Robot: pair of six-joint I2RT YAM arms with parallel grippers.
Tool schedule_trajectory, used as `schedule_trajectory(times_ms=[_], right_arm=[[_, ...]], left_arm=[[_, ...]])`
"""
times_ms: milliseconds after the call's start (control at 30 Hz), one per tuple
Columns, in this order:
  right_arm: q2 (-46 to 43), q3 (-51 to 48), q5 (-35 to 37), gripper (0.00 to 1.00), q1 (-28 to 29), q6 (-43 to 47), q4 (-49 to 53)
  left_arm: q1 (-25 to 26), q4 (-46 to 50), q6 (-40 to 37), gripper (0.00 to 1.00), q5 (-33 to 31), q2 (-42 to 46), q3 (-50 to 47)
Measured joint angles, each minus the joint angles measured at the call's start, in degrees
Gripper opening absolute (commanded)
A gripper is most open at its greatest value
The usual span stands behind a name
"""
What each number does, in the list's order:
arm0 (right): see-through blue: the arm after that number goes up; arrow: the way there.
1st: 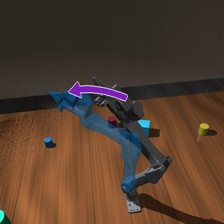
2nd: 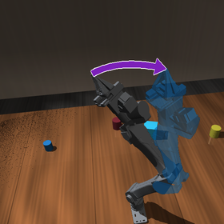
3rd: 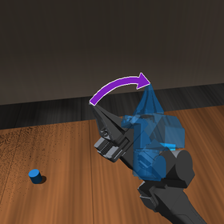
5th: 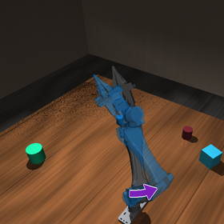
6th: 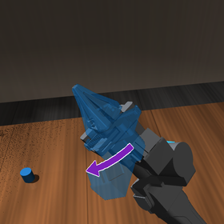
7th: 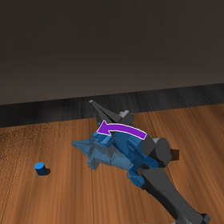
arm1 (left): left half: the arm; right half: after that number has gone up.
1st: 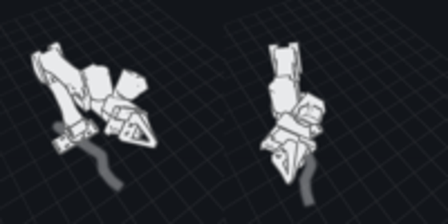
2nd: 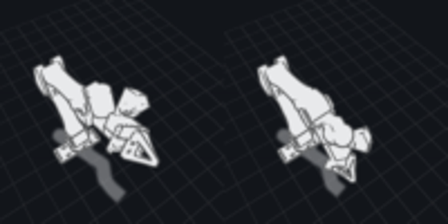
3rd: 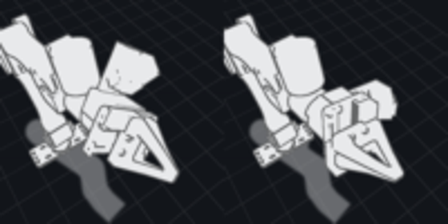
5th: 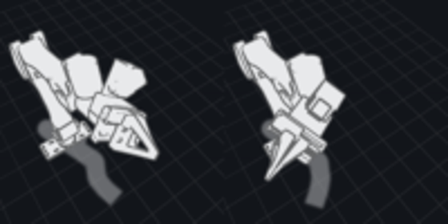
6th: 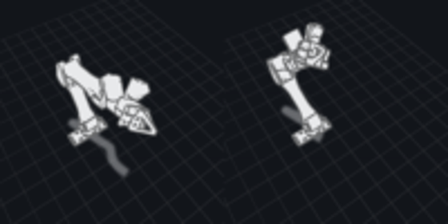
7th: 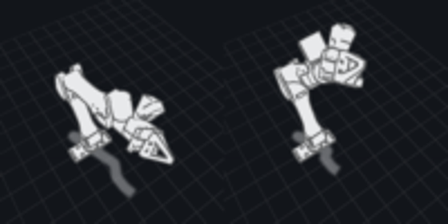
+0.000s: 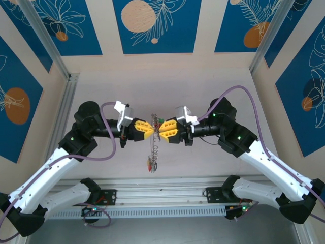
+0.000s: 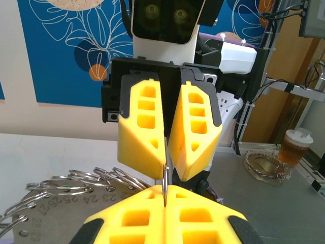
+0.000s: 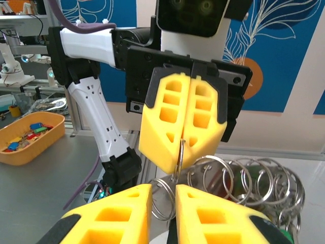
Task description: Put the keys on the keyring
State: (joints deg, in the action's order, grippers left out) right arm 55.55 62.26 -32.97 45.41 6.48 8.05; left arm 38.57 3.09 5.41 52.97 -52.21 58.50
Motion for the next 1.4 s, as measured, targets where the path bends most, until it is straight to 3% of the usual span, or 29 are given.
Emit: schedule_trajectory(times_ms=[933, 1067, 1200, 1400], right_arm=[[3.87, 2.69, -2.43, 0.15, 0.35, -0.09, -1.42], [4.31, 3.04, -3.15, 0.19, 0.35, -0.24, -1.44], [4.66, 3.41, -3.48, 0.29, 0.35, -0.46, -1.40], [4.68, 3.41, -2.99, 0.32, 0.35, -0.50, -1.46]], left_arm=[[-0.09, -0.24, 0.04, 0.00, -0.07, 0.79, -0.39], [-0.09, -0.33, 0.07, 0.00, -0.07, 0.96, -0.39], [-0.20, -0.35, 0.09, 0.00, -0.52, 1.11, -0.39], [-0.24, -0.55, 0.07, 0.00, -0.92, 1.05, -0.50]])
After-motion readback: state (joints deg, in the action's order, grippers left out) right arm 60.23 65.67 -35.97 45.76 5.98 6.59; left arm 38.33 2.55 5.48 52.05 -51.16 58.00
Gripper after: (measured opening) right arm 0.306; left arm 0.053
